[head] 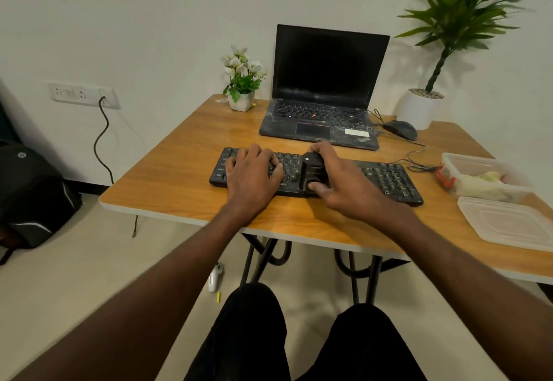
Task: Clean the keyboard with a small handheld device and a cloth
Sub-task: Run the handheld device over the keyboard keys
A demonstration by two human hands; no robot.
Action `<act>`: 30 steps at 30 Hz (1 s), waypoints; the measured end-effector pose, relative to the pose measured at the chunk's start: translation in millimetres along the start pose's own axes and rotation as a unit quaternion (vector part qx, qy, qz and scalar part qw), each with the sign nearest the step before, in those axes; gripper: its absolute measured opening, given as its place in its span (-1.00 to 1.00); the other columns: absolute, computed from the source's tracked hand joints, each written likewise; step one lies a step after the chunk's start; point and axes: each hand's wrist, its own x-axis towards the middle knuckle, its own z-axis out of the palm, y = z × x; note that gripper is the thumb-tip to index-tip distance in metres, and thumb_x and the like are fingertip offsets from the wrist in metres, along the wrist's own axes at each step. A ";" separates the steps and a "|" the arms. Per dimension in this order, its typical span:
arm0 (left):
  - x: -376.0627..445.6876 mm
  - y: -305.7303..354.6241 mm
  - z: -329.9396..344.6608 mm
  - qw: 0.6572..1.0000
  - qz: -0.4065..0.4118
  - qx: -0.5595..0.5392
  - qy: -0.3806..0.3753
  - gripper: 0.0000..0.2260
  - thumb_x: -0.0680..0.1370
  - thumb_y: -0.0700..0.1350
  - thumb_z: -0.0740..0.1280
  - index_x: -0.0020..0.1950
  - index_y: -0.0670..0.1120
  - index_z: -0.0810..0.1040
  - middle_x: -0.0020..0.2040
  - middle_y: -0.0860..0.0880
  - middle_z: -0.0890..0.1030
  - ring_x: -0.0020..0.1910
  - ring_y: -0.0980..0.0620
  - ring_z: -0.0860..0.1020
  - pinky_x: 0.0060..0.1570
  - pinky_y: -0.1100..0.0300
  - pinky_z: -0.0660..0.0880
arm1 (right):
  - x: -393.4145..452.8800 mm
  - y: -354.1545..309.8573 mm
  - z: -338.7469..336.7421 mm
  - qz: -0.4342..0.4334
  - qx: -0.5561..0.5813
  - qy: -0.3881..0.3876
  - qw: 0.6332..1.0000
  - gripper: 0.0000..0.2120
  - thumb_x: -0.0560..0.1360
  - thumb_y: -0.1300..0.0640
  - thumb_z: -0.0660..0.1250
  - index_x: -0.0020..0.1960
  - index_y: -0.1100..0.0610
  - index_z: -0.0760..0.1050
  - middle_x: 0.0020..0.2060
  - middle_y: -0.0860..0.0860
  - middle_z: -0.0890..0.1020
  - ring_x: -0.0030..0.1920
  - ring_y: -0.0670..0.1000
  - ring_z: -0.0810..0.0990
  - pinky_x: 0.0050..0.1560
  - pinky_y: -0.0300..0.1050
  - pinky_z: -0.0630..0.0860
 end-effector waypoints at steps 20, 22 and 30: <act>-0.7 0.1 1.6 1.000 -0.005 0.010 -0.004 -0.82 0.71 0.11 0.25 0.16 0.05 0.57 0.15 0.04 0.49 0.25 -0.01 0.42 0.39 -0.13 0.27 | -13.2 6.8 -5.6 0.026 0.031 0.063 0.997 -0.43 0.51 0.18 0.50 0.35 -0.03 0.25 0.11 -0.07 0.53 0.02 -0.07 0.60 -0.15 -0.28 0.59; -0.1 0.6 2.2 1.000 -0.002 0.023 -0.003 -0.79 0.74 0.08 0.20 0.20 0.02 0.56 0.17 0.01 0.49 0.25 -0.03 0.42 0.38 -0.11 0.27 | -4.7 6.7 -1.2 0.028 0.078 0.120 0.989 -0.42 0.50 0.18 0.51 0.38 -0.01 0.28 0.15 -0.08 0.52 0.06 -0.09 0.59 -0.14 -0.30 0.61; 0.2 0.1 1.9 0.999 0.001 0.033 -0.011 -0.83 0.74 -0.03 0.16 0.23 0.04 0.53 0.20 0.00 0.49 0.28 -0.05 0.42 0.43 -0.15 0.27 | 39.5 24.9 -10.2 -0.016 0.007 -0.011 1.000 -0.33 0.55 0.16 0.45 0.53 -0.15 0.23 0.28 0.10 0.52 0.08 -0.01 0.60 -0.26 -0.30 0.58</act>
